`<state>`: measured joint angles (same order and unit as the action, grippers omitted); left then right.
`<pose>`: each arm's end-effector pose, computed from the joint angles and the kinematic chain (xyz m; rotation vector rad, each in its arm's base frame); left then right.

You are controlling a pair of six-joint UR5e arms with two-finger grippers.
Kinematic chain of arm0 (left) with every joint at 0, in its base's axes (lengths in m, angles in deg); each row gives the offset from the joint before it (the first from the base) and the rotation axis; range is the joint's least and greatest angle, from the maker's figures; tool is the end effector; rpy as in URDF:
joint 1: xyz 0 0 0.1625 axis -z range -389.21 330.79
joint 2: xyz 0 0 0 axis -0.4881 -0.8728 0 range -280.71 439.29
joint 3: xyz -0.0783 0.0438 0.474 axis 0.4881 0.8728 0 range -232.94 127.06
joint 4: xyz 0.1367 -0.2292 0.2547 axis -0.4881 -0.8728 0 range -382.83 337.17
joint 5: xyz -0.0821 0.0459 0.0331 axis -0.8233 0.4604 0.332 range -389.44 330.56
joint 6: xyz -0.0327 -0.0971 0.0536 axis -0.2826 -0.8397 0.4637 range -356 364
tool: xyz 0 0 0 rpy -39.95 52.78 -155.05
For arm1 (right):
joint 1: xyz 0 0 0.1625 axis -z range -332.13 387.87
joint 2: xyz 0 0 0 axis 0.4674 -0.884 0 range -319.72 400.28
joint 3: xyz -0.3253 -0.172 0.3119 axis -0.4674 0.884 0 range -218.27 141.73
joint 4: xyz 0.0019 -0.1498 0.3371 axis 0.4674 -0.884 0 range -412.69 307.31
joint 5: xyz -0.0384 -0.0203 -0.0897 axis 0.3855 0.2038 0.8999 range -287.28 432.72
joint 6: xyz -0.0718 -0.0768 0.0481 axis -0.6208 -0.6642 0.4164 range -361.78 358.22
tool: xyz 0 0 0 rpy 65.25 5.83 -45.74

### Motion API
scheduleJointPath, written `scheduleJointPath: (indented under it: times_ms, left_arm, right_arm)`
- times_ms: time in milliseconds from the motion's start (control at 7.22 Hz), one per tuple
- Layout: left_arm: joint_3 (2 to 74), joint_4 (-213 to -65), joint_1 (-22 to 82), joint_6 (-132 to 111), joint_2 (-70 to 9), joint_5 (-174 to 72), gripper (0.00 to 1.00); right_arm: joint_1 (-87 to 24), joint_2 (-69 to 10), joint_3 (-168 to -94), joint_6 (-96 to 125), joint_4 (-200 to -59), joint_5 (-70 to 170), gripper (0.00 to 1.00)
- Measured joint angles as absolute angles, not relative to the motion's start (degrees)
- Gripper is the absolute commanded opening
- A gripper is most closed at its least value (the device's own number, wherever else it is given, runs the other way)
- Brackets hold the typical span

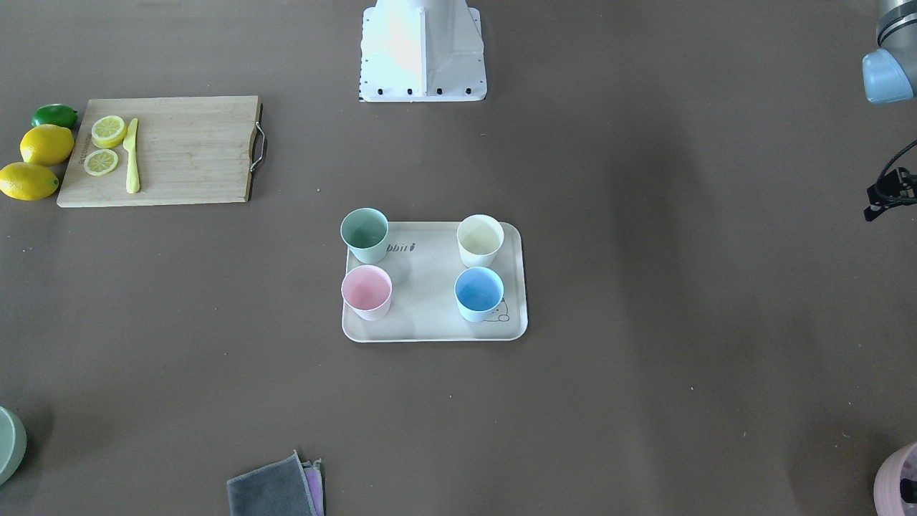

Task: Place all cups on tray

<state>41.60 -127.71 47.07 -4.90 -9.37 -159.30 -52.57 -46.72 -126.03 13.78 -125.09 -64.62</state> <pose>0.0502 -0.4555 0.6790 0.1617 0.7365 0.1897 -0.0335 -0.4897 0.6825 0.1165 -0.8644 -0.0346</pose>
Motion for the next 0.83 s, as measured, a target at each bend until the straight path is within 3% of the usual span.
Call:
scheduleJointPath:
  times_ms: [831]
  left_arm:
    - [41.6,-127.8,47.2,-5.0,-9.0,-162.3,0.98]
  right_arm:
    - [-52.1,-46.6,-126.2,13.7,-127.3,-63.3,1.00]
